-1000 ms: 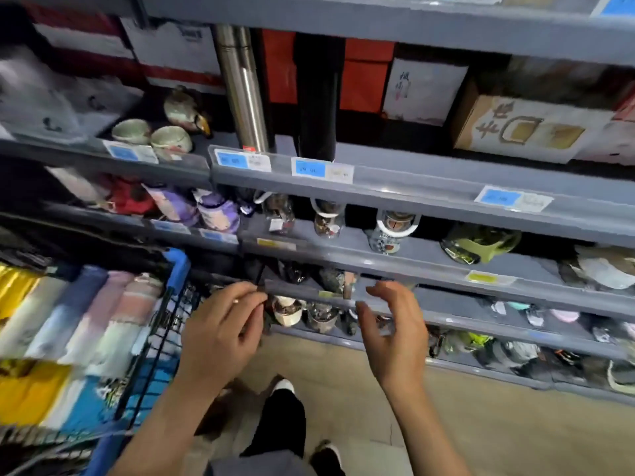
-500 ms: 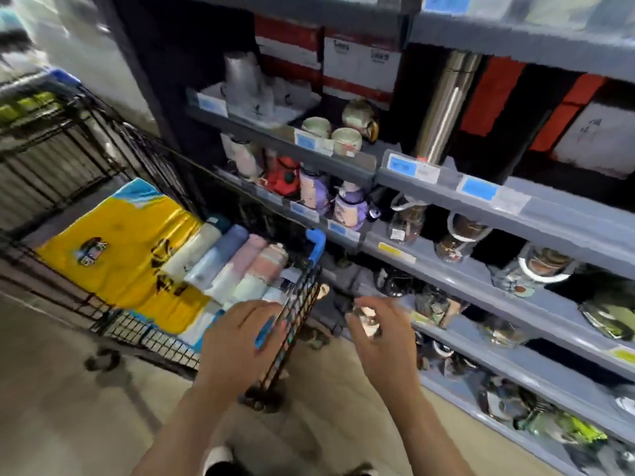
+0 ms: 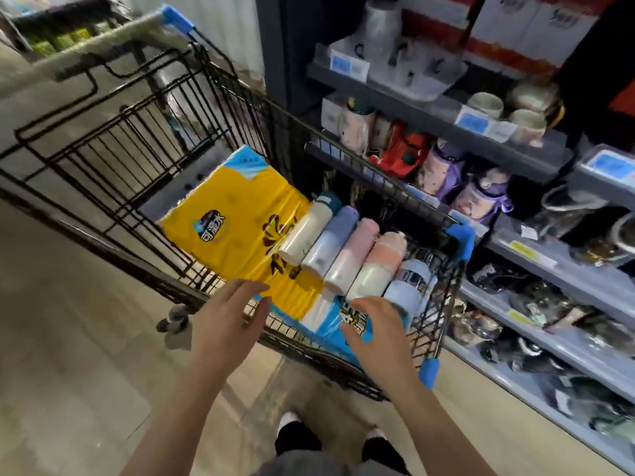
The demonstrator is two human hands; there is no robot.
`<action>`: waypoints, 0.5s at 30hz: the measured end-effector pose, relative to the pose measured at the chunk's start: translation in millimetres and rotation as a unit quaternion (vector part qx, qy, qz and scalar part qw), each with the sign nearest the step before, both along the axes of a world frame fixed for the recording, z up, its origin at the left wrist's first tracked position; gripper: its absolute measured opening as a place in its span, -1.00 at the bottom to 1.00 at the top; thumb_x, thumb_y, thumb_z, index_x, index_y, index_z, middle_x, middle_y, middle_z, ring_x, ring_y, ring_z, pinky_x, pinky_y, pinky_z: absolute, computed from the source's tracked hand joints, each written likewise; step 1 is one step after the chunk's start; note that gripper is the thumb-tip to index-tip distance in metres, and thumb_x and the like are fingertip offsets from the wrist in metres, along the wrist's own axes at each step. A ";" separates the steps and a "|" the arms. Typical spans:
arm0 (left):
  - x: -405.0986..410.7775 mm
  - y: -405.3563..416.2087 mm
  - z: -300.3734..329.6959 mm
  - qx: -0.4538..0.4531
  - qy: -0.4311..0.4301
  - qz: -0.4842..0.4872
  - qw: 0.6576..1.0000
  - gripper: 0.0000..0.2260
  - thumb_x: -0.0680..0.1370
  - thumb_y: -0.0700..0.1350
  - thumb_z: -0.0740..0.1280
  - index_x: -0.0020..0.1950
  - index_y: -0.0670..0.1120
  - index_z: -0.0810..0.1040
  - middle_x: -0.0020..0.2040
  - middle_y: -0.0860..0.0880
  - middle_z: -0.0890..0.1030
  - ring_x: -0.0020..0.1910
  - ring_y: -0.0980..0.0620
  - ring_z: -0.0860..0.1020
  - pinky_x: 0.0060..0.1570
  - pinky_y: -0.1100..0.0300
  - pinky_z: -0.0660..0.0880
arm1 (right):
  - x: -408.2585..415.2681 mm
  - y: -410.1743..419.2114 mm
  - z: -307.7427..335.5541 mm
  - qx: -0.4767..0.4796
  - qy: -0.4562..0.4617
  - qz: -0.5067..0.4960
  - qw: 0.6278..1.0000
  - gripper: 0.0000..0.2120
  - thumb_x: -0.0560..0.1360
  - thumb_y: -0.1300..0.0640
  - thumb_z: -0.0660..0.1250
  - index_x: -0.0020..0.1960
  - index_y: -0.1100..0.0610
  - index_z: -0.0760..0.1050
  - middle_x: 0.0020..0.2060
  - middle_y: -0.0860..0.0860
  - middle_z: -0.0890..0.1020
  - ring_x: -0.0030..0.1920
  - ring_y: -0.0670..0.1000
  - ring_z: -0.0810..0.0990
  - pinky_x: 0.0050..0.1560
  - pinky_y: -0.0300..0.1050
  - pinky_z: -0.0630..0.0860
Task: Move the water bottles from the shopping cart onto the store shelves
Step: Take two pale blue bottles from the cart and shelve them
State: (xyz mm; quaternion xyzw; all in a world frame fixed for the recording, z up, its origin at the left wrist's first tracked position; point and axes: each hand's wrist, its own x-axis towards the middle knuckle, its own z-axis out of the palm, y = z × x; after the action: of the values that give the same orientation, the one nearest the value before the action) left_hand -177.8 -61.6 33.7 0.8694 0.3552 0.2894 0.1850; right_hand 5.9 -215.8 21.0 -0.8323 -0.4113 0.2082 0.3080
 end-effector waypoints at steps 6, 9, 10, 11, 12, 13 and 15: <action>-10.6 23.2 -11.3 -0.051 -0.002 -0.006 0.999 -0.69 0.53 0.11 0.22 0.05 -0.05 0.63 -0.02 0.02 0.63 -0.08 0.04 0.58 -0.31 0.14 0.55 | 0.7 43.1 3.5 -0.019 -0.006 0.005 1.000 -0.70 0.53 0.01 0.36 0.25 0.01 0.47 0.15 -0.08 0.43 0.19 -0.06 0.41 0.14 -0.22 0.33; -15.5 23.6 -16.4 -0.077 0.010 -0.005 0.997 -0.68 0.52 0.12 0.22 0.05 -0.05 0.64 -0.02 0.03 0.62 -0.06 0.12 0.55 -0.25 0.21 0.50 | 2.3 63.4 -4.5 -0.027 0.016 -0.008 0.999 -0.70 0.53 0.03 0.36 0.25 0.01 0.47 0.14 -0.10 0.41 0.21 -0.05 0.41 0.15 -0.24 0.30; -16.8 26.1 -17.9 -0.088 0.016 -0.008 0.996 -0.67 0.52 0.12 0.22 0.05 -0.05 0.64 -0.02 0.03 0.62 -0.06 0.09 0.58 -0.24 0.19 0.53 | 3.4 70.5 -8.8 -0.032 0.023 -0.015 0.999 -0.69 0.53 0.03 0.37 0.25 0.01 0.47 0.14 -0.09 0.41 0.22 -0.04 0.41 0.15 -0.25 0.30; -16.5 30.5 -19.2 -0.097 0.023 -0.010 0.995 -0.65 0.52 0.13 0.21 0.06 -0.05 0.64 -0.01 0.04 0.61 -0.07 0.06 0.60 -0.23 0.17 0.55 | 4.3 77.8 -13.7 -0.037 0.029 -0.018 0.999 -0.67 0.52 0.04 0.38 0.26 0.03 0.47 0.16 -0.07 0.42 0.23 -0.03 0.41 0.16 -0.24 0.30; -14.3 36.7 -20.1 -0.106 0.031 -0.011 0.994 -0.65 0.52 0.14 0.20 0.07 -0.04 0.64 0.00 0.05 0.61 -0.07 0.05 0.60 -0.23 0.17 0.55 | 5.8 85.2 -18.6 -0.041 0.034 -0.019 0.998 -0.65 0.52 0.05 0.38 0.28 0.05 0.46 0.18 -0.05 0.42 0.23 -0.02 0.41 0.17 -0.22 0.31; -9.7 43.9 -20.5 -0.111 0.041 -0.011 0.993 -0.65 0.52 0.14 0.20 0.08 -0.04 0.64 0.00 0.06 0.61 -0.06 0.06 0.60 -0.24 0.19 0.53 | 7.5 92.4 -23.7 -0.046 0.040 -0.018 0.998 -0.64 0.52 0.05 0.38 0.29 0.06 0.46 0.19 -0.03 0.42 0.23 -0.01 0.40 0.16 -0.21 0.31; 5.4 59.4 -19.7 -0.109 0.060 -0.023 0.992 -0.67 0.53 0.14 0.19 0.08 -0.02 0.63 0.00 0.08 0.60 -0.08 0.08 0.59 -0.27 0.20 0.51 | 13.9 105.4 -32.9 -0.055 0.054 -0.017 0.997 -0.64 0.52 0.04 0.37 0.29 0.07 0.45 0.20 -0.01 0.42 0.22 0.00 0.39 0.12 -0.22 0.29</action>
State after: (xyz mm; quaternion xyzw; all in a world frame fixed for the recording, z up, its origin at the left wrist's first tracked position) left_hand -172.4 -2.2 14.0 0.8676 0.3753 0.1923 0.2636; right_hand 19.9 -110.4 -11.9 -0.8424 -0.3681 0.2697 0.2866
